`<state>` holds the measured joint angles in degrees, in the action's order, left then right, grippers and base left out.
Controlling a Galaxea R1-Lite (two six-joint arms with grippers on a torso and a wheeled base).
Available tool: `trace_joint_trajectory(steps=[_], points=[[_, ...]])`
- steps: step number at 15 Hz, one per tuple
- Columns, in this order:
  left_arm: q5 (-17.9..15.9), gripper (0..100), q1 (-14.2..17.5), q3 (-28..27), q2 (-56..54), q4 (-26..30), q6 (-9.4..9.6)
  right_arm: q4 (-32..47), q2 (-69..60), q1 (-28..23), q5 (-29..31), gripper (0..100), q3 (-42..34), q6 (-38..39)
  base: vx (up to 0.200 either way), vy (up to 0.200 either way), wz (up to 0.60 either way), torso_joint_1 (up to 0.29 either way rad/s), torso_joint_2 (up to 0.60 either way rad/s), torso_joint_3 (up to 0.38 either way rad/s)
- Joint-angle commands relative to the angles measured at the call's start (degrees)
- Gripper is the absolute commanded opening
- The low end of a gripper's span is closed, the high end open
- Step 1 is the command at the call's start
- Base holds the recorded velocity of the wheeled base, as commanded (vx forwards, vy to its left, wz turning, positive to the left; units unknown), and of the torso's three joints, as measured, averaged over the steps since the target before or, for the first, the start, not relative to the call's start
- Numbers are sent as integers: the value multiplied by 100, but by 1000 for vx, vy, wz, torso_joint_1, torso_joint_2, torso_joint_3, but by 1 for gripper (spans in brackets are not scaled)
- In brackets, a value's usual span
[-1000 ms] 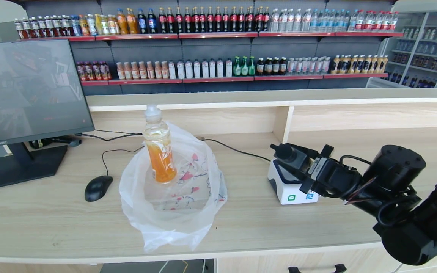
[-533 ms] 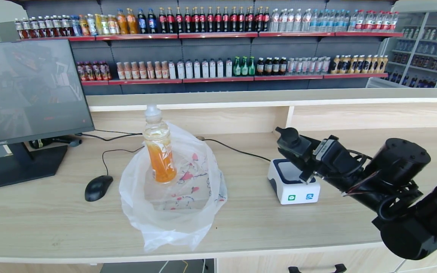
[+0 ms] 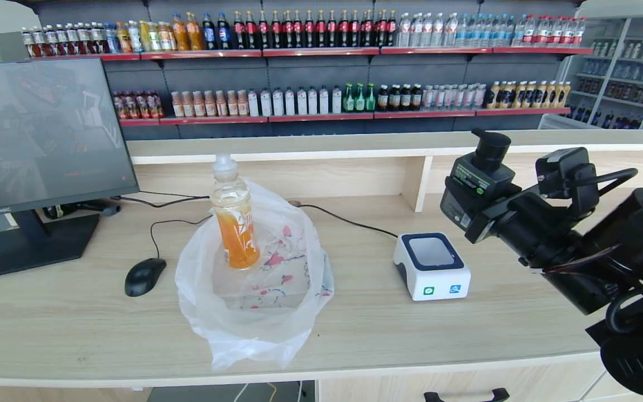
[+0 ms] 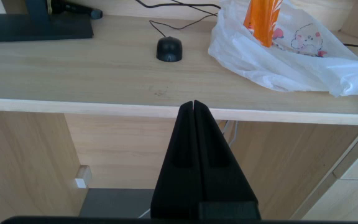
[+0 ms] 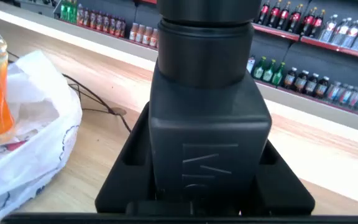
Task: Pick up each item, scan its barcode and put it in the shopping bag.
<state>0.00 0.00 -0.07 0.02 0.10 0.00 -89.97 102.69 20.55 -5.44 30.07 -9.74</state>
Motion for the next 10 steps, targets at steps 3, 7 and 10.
trace_joint_trajectory(steps=[3,7,10], points=[[0,0,0,-1,-2,-1,0,-3,-452,239,25,0,-476,359,0,0,0,0,0,0],[0,0,-9,-1,-2,-1,9,-3,-487,230,25,0,-336,385,0,0,0,0,0,0],[0,0,0,-1,-2,-1,0,-3,-487,221,25,0,-283,473,0,0,0,0,0,0]])
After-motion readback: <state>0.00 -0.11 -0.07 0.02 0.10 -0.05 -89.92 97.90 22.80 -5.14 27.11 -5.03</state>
